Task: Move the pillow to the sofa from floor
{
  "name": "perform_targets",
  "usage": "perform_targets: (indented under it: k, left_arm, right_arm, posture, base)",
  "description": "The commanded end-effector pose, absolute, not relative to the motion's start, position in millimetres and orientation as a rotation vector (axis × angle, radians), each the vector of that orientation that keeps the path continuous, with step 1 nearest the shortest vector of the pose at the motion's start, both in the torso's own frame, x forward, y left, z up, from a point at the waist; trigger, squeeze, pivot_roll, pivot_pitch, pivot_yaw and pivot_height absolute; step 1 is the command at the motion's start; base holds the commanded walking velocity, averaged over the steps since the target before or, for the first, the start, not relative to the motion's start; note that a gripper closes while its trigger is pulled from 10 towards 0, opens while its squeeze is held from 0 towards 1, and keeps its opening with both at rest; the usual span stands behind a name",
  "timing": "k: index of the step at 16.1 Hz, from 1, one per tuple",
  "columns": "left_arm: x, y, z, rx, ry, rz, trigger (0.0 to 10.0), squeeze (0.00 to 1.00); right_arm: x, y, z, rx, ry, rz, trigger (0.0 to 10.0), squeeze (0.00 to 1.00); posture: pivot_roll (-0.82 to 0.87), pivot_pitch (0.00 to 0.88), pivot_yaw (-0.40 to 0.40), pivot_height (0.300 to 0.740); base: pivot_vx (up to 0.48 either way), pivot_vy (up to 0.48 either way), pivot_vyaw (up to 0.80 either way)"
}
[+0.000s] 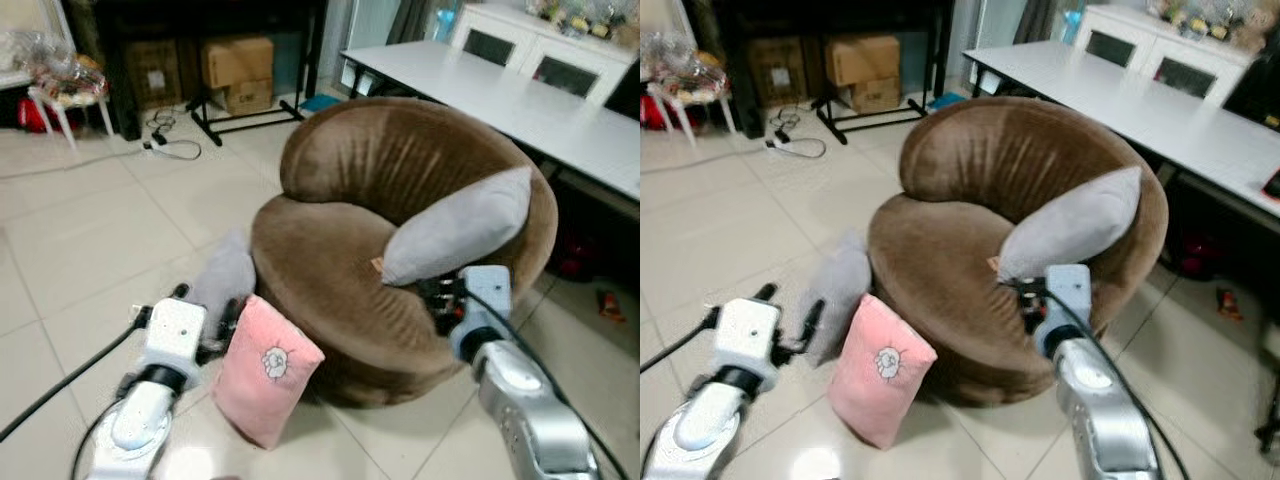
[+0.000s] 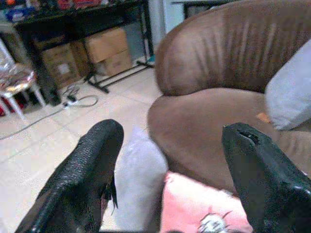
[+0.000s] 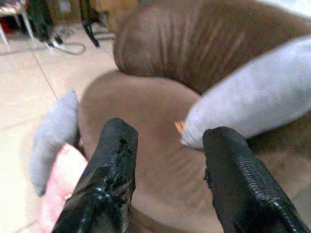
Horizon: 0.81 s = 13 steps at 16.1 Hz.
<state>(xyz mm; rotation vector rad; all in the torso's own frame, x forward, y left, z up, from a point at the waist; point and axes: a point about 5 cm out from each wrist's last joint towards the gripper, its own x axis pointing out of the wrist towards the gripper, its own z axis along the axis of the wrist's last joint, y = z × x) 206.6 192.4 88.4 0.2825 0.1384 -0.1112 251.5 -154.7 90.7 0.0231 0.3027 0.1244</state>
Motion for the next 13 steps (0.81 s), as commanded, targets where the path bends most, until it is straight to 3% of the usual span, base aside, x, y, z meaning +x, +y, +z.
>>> perform_targets:
  k: [1,3,4,6,13]
  left_arm:
    - [207,184,89,0.267,0.123,-0.135,10.0,0.0]
    - [205,185,87,0.274,0.126,-0.13,10.0,0.0]
    - [204,185,86,0.278,0.119,-0.127,10.0,0.0]
    - [202,184,85,0.284,0.109,-0.133,10.0,0.0]
    - [208,188,94,0.304,0.07,-0.176,10.0,0.0]
  right_arm:
    - [250,-166,91,0.001,0.299,0.089,10.0,0.0]
    - [247,-167,90,0.014,0.296,0.086,10.0,0.04]
    - [245,-166,90,0.029,0.29,0.091,10.0,1.0]
    - [243,-162,90,0.01,0.291,0.136,10.0,1.0]
    - [241,-147,84,0.016,0.288,0.158,10.0,1.0]
  posture:
    - [0.07,0.0,-0.133,0.74]
    - [0.07,0.0,-0.131,0.74]
    - [0.07,0.0,-0.13,0.74]
    - [0.07,0.0,-0.131,0.74]
    - [0.07,0.0,-0.042,0.74]
  base:
    - [0.0,0.352,0.0]
    - [0.0,0.324,0.0]
    - [0.0,0.0,0.0]
    - [0.0,0.0,0.0]
    - [0.0,0.0,0.8]
